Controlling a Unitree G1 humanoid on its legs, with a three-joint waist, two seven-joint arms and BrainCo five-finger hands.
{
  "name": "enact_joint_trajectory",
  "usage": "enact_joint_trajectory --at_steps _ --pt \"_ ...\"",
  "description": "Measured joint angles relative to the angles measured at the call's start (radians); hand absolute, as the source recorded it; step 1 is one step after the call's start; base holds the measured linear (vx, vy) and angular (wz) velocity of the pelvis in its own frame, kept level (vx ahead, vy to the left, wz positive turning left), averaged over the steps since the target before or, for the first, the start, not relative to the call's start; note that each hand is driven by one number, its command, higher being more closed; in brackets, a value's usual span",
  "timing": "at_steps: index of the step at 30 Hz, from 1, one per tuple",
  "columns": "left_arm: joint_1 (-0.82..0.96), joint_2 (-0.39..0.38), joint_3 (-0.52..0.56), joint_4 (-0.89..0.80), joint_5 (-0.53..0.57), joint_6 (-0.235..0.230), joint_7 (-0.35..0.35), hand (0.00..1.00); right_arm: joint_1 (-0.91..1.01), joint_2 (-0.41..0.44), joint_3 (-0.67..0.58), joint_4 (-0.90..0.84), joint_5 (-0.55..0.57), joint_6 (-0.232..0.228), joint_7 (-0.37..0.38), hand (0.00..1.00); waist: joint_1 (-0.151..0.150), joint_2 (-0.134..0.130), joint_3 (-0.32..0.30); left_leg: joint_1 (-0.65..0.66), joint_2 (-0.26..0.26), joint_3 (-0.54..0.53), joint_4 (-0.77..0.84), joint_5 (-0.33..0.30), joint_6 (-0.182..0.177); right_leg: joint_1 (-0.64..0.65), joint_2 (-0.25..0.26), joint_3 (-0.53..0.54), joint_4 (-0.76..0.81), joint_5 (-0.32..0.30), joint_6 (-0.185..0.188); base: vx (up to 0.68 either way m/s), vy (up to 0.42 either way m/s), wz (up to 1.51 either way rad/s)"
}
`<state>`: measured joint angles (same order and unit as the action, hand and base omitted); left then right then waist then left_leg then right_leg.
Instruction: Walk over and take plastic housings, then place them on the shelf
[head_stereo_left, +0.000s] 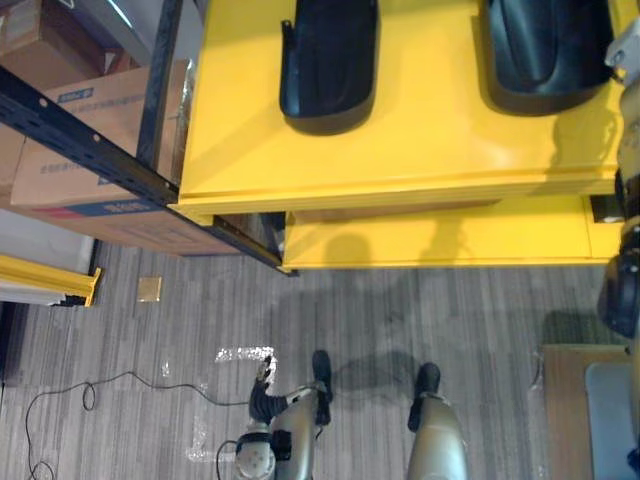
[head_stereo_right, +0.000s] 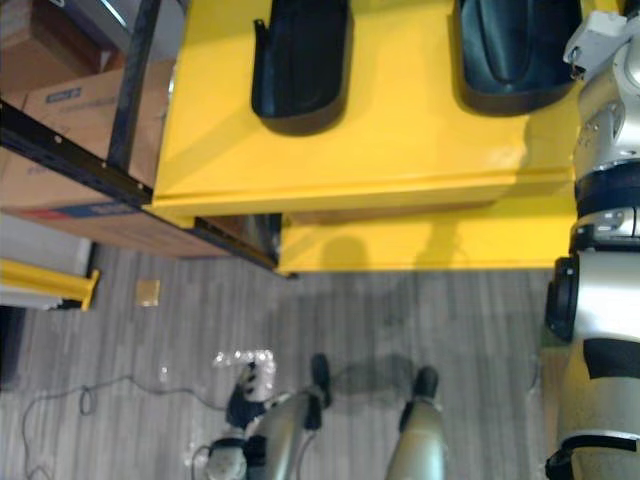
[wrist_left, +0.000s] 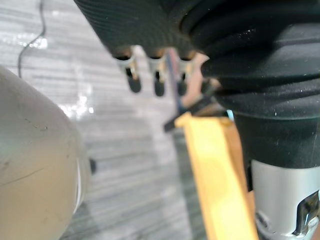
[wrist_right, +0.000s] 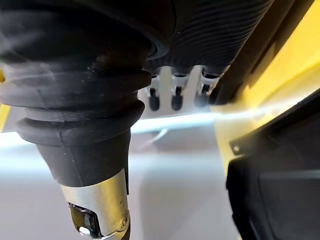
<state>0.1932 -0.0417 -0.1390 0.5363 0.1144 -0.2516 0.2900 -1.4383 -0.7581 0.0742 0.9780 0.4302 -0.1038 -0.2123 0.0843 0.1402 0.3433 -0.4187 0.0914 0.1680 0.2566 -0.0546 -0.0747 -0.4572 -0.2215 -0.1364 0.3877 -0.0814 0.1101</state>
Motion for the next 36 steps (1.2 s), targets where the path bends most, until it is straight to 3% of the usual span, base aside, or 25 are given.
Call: enact_joint_trajectory --at_steps 12,18,36 --pt "-0.044 0.002 0.0 0.045 -0.03 0.002 0.016 0.0 -0.001 0.134 -0.047 -0.012 -0.012 0.0 -0.072 0.0 0.006 0.0 0.0 -0.008 0.005 -0.002 -0.012 0.012 -0.003 -0.014 0.01 0.001 -0.003 0.01 -0.002 0.01 -0.008 -0.01" --pt "-0.048 0.005 0.002 0.045 -0.03 0.004 0.022 0.0 -0.042 0.146 -0.083 0.022 -0.012 0.004 -0.095 0.0 0.014 -0.001 0.001 -0.021 0.001 -0.018 -0.022 0.026 -0.003 -0.02 0.01 -0.006 -0.003 0.012 -0.002 0.02 -0.008 0.09" --pt "-0.048 0.006 0.0 0.036 -0.03 0.005 0.021 0.0 -0.108 0.149 -0.043 0.113 -0.045 0.043 -0.057 0.0 0.014 -0.006 0.004 -0.018 0.002 -0.021 -0.045 0.044 -0.005 -0.026 0.009 -0.013 0.001 0.012 -0.002 0.0 -0.003 0.0"
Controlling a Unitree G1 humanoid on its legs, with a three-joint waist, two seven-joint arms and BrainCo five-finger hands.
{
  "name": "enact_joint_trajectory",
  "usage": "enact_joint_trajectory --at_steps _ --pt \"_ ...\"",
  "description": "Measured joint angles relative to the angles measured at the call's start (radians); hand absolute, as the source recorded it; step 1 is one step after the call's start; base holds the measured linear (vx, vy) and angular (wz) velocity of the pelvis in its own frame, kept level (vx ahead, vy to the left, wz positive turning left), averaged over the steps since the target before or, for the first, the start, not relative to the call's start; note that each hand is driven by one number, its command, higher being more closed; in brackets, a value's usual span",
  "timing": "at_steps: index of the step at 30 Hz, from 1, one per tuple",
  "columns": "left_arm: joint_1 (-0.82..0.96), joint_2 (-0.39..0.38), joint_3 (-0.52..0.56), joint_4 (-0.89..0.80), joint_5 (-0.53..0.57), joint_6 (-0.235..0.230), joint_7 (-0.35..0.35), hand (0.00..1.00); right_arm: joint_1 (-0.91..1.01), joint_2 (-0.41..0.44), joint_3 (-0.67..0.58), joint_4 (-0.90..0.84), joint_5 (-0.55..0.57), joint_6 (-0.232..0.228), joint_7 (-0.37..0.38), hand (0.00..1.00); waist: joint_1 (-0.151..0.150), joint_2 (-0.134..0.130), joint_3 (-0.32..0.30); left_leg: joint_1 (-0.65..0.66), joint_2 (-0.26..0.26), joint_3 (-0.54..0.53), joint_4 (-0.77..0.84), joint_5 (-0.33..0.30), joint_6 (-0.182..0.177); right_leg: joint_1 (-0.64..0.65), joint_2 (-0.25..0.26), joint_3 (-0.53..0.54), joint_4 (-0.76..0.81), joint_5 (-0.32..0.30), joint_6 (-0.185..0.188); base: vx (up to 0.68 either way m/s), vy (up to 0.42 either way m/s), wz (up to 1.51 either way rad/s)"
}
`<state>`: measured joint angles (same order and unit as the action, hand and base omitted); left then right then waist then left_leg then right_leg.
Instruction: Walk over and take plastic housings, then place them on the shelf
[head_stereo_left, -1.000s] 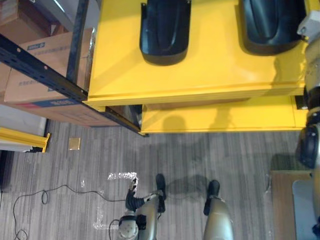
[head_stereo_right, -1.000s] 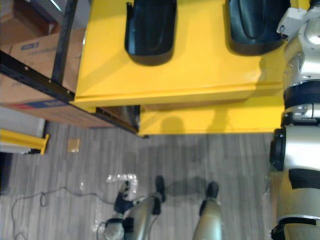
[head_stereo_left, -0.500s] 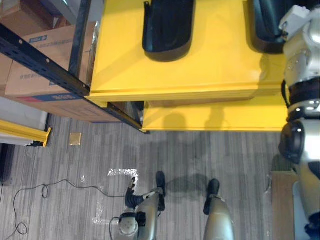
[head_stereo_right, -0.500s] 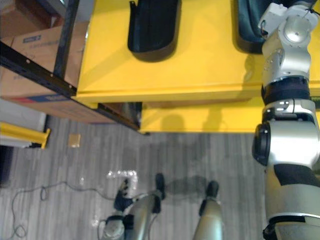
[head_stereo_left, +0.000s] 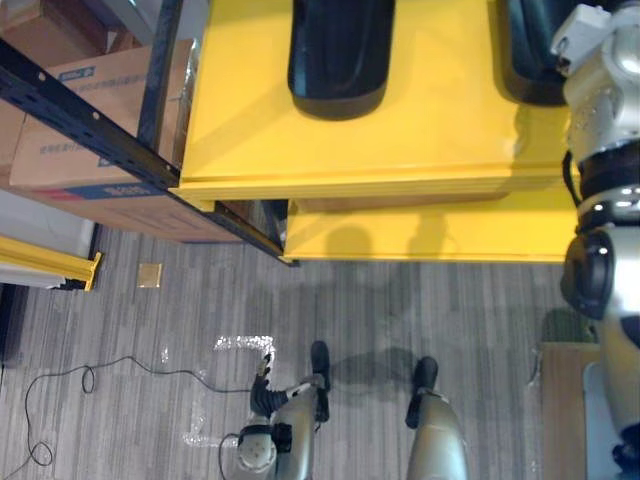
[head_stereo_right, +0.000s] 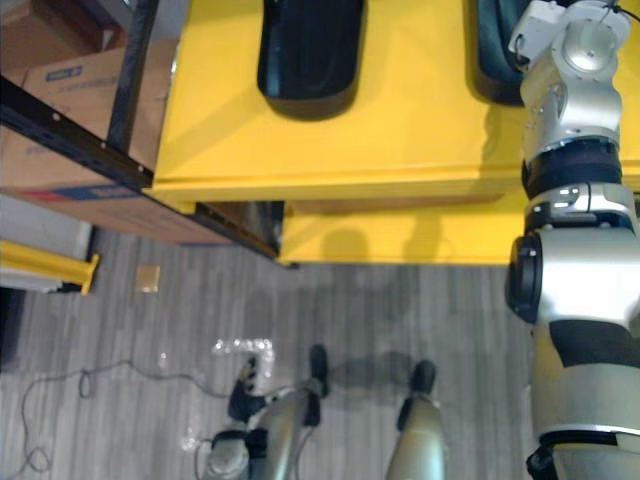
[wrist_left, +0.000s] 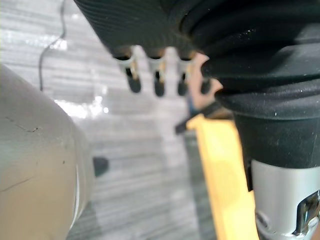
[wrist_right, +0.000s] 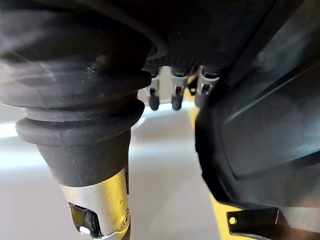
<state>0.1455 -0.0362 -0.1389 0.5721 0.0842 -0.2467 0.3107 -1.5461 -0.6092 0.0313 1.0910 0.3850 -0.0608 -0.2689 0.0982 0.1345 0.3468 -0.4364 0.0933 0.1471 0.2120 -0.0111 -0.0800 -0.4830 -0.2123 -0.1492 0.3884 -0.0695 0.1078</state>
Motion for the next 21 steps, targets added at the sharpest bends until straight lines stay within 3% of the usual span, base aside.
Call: enact_joint_trajectory --at_steps 7,16,21 --pt "0.0 0.0 -0.002 0.0 0.0 0.0 0.003 0.0 -0.006 -0.001 -0.012 0.025 -0.184 0.019 -0.104 0.0 0.0 -0.001 0.001 0.0 0.0 -0.003 -0.014 0.008 -0.002 -0.003 0.0 -0.005 0.001 0.0 0.0 0.03 -0.009 0.01" --pt "0.0 0.0 -0.002 0.001 0.001 0.0 0.02 0.0 -0.006 -0.008 -0.047 0.029 -0.334 0.05 -0.122 0.0 0.0 -0.003 0.002 0.003 -0.002 -0.011 -0.033 0.019 -0.004 -0.003 -0.001 -0.013 0.001 0.0 0.0 0.02 -0.006 0.02" --pt "0.0 0.0 -0.002 0.001 0.0 0.0 0.02 0.0 0.005 -0.019 -0.055 0.029 -0.362 0.066 -0.121 0.0 -0.001 -0.021 0.013 0.001 -0.002 -0.014 -0.033 0.019 -0.004 -0.003 -0.001 -0.014 0.001 0.0 -0.001 0.01 0.0 0.01"
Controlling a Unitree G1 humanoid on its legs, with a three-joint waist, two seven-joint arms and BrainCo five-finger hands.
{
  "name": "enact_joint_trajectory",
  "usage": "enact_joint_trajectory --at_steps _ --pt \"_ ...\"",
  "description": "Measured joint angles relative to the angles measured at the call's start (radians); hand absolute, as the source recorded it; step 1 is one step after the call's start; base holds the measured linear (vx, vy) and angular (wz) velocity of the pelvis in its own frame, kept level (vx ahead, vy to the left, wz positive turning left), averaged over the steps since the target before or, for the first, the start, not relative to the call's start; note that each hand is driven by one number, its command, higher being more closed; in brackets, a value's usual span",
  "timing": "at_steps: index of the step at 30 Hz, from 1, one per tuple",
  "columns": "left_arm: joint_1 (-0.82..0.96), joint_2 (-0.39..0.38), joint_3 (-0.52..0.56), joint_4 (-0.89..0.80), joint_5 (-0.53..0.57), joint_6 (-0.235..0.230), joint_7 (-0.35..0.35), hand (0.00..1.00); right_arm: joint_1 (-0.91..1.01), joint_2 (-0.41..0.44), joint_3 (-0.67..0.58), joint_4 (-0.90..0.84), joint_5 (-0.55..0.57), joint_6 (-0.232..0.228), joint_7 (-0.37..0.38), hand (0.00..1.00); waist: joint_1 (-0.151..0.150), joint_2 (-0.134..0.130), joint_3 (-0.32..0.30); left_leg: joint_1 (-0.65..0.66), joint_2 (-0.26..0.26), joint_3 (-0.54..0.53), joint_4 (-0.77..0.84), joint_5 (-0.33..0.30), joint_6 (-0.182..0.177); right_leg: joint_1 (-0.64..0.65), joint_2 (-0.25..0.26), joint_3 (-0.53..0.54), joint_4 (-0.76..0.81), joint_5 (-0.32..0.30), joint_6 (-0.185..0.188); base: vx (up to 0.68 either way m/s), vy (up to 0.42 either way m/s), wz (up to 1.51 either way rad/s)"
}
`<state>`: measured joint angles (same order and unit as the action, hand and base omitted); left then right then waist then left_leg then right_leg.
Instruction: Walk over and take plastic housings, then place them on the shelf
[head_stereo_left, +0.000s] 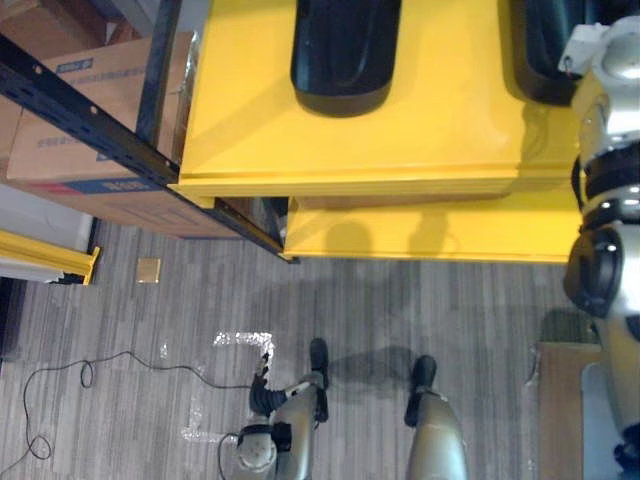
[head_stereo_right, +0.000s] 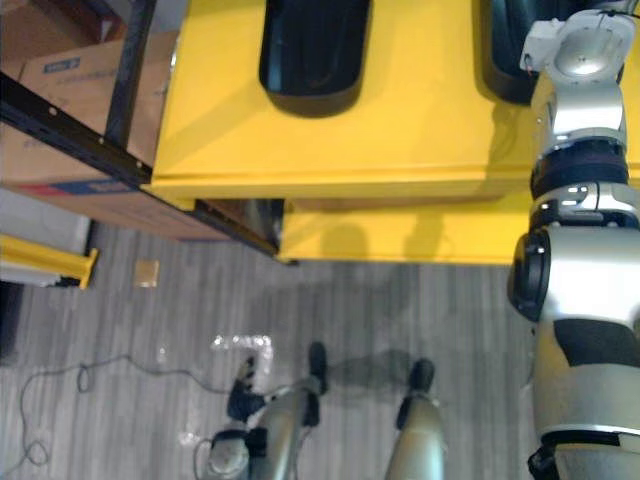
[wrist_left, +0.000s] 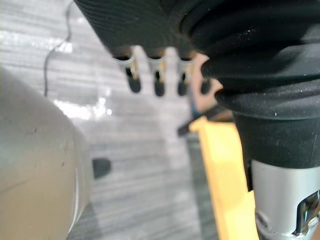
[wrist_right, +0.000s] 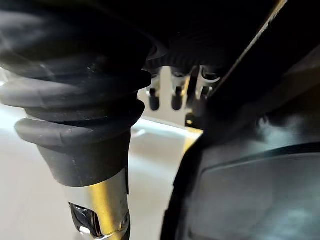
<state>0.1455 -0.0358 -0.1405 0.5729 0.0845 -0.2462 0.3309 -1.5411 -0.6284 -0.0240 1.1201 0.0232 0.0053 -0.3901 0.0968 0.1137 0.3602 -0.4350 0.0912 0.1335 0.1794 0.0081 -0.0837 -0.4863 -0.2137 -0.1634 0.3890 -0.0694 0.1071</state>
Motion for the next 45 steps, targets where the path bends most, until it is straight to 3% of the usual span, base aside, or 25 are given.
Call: enact_joint_trajectory --at_steps 8,14,45 --pt "-0.017 0.0 0.005 0.0 -0.007 0.007 0.0 0.0 0.035 0.002 -0.023 -0.002 0.004 -0.001 0.033 0.0 0.001 -0.011 0.007 -0.001 -0.003 -0.003 0.001 0.0 0.0 0.0 -0.004 -0.002 0.002 0.0 0.0 0.02 0.0 0.02" --pt "-0.024 0.0 0.009 -0.003 -0.008 0.007 -0.005 0.0 0.038 0.008 -0.02 -0.004 0.067 -0.001 0.062 0.0 0.0 -0.013 0.007 -0.001 -0.002 -0.003 0.003 0.0 0.0 0.0 -0.004 -0.002 0.004 0.0 0.0 0.0 0.0 0.0" --pt "-0.027 0.0 0.009 -0.009 -0.008 0.007 -0.01 0.0 0.036 0.083 -0.026 -0.018 0.18 -0.01 0.091 0.0 0.005 -0.013 0.006 -0.003 -0.004 -0.01 0.004 0.001 0.0 0.0 -0.004 -0.006 0.008 -0.001 -0.001 0.0 0.0 0.0"
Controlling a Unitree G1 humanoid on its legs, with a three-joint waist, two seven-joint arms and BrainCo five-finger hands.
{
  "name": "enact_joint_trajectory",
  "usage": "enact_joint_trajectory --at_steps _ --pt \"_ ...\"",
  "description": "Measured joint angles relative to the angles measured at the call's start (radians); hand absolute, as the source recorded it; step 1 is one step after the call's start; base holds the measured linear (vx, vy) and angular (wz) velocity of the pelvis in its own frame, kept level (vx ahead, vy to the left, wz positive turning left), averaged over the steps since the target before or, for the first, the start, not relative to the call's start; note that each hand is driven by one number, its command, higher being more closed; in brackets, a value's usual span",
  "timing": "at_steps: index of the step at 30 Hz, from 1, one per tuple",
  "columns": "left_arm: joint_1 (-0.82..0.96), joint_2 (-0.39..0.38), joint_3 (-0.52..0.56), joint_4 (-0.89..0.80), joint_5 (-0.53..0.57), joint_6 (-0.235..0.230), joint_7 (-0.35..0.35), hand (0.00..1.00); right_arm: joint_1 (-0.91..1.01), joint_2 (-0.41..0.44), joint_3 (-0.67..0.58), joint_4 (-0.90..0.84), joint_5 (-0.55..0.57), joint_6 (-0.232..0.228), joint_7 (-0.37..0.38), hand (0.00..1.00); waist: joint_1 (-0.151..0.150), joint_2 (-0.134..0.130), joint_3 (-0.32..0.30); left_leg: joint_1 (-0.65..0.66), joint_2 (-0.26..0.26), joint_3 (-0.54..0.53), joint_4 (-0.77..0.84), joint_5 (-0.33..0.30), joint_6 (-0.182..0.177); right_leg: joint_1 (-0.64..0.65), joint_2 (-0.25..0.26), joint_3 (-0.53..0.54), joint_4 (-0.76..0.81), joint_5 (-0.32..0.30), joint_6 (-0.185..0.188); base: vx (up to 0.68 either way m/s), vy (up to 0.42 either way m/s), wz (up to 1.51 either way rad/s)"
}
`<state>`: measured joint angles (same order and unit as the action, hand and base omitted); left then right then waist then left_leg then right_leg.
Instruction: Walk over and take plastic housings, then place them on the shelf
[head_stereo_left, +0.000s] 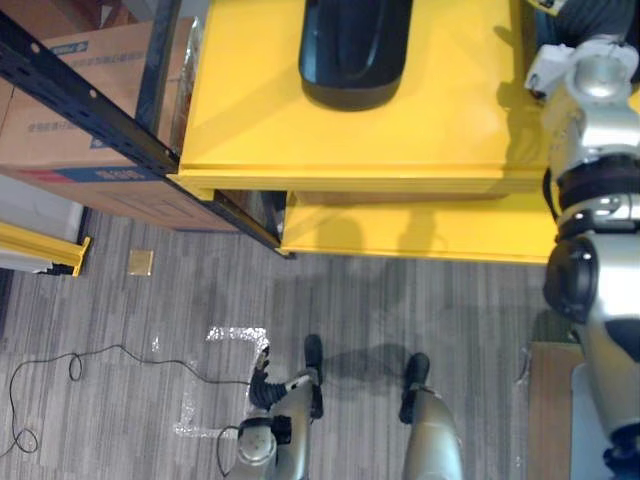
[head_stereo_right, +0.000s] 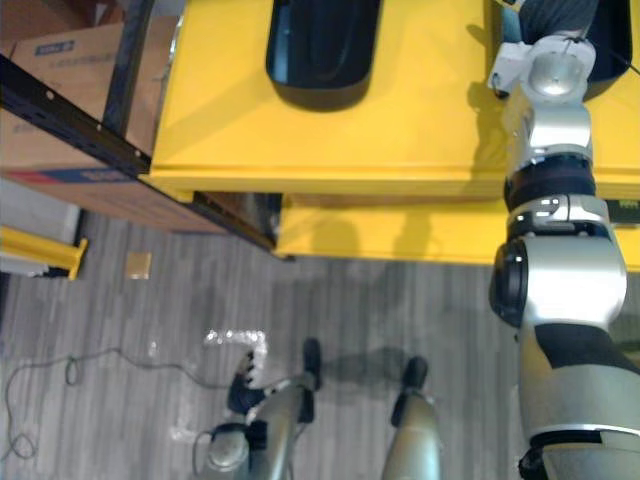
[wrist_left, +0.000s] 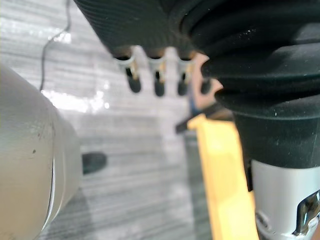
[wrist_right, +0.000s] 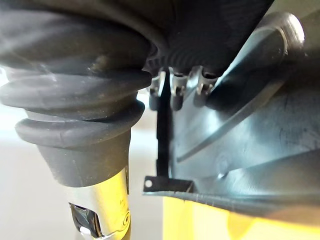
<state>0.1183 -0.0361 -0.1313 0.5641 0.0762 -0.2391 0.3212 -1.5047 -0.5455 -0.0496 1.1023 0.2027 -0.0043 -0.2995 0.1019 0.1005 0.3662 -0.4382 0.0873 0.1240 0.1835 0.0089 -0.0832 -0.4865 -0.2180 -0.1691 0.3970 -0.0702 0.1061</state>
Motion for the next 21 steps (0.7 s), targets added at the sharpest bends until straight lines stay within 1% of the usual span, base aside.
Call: enact_joint_trajectory --at_steps 4,9,15,19,21 --pt "-0.001 0.0 0.0 0.0 0.0 0.0 0.0 0.0 0.0 0.009 -0.008 -0.002 0.003 -0.002 0.007 0.0 0.0 0.0 0.0 -0.001 -0.002 -0.003 0.0 0.001 0.0 0.0 -0.001 -0.001 0.0 -0.001 -0.001 0.0 0.0 0.0" --pt "-0.002 0.0 0.0 0.0 0.0 0.0 0.0 0.0 0.0 0.021 -0.007 -0.002 0.019 -0.018 0.022 0.0 0.003 0.001 -0.001 -0.002 -0.005 -0.006 0.0 0.002 0.001 0.0 -0.004 -0.004 0.0 -0.003 -0.004 0.0 0.0 0.0" --pt "-0.01 0.001 0.001 0.001 0.0 0.0 0.0 0.0 0.0 0.022 -0.007 -0.004 0.019 -0.026 0.039 0.0 0.005 0.003 -0.002 -0.015 -0.007 -0.02 0.0 0.008 0.001 -0.002 -0.006 -0.02 0.002 -0.005 -0.008 0.01 -0.001 0.08" --pt "-0.02 0.001 0.001 0.002 0.0 0.0 -0.001 0.0 0.0 0.023 -0.006 -0.004 0.02 -0.029 0.042 0.0 0.022 0.003 -0.002 -0.015 -0.008 -0.025 0.0 0.011 -0.001 -0.004 -0.007 -0.022 0.012 -0.012 -0.016 0.01 -0.005 0.02" --pt "-0.021 0.001 0.001 0.003 0.0 0.0 -0.001 0.0 0.0 0.029 -0.006 -0.004 0.02 -0.03 0.045 0.0 0.024 0.003 -0.002 -0.016 -0.008 -0.028 -0.001 0.014 -0.002 -0.004 -0.007 -0.025 0.013 -0.012 -0.017 0.01 -0.005 0.02"
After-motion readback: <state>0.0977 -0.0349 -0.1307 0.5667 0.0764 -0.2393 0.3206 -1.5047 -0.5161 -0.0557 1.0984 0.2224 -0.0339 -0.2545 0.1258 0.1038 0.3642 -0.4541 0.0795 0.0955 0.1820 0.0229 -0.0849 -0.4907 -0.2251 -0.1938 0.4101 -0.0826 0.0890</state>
